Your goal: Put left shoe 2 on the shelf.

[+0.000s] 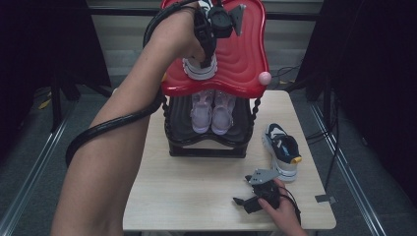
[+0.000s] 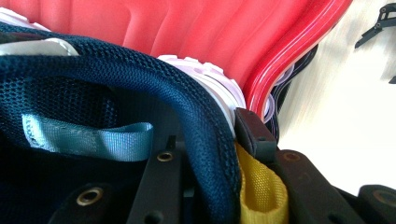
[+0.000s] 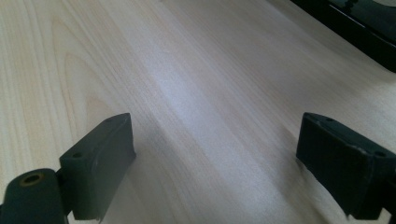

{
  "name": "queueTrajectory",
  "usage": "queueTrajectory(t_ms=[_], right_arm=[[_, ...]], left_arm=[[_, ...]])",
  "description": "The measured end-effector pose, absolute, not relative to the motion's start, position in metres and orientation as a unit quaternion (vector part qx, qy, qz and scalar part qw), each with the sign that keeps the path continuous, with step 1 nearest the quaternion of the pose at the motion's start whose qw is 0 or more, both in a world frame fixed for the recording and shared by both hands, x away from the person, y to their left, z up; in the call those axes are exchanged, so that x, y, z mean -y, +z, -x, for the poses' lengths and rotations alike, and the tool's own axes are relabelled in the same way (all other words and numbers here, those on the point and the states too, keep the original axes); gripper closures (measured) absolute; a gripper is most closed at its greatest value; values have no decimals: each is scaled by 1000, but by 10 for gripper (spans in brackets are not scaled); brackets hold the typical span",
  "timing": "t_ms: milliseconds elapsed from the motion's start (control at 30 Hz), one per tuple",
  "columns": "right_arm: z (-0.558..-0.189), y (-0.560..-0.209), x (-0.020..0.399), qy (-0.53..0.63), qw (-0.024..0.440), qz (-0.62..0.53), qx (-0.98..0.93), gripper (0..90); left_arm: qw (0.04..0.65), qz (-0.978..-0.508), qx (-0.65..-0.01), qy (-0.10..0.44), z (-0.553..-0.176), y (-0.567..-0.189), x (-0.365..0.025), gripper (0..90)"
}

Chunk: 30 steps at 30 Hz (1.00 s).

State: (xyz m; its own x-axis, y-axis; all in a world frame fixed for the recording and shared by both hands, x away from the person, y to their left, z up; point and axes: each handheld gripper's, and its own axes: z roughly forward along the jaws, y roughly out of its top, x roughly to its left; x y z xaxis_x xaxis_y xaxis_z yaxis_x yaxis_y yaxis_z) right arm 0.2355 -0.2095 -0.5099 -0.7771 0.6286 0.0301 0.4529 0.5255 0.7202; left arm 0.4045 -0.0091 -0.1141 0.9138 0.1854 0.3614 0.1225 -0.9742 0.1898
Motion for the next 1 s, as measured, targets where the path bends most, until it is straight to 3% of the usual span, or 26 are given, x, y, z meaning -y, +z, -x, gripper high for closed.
queueTrajectory(t_ms=[267,1000], right_arm=[[-235,-510,209,374,117,-313,-865,107],[-236,-510,209,374,117,-312,-865,107]], left_arm=[[83,-973,-80,198,-403,-116,7,714],[98,-965,-85,228,-402,-110,3,577]])
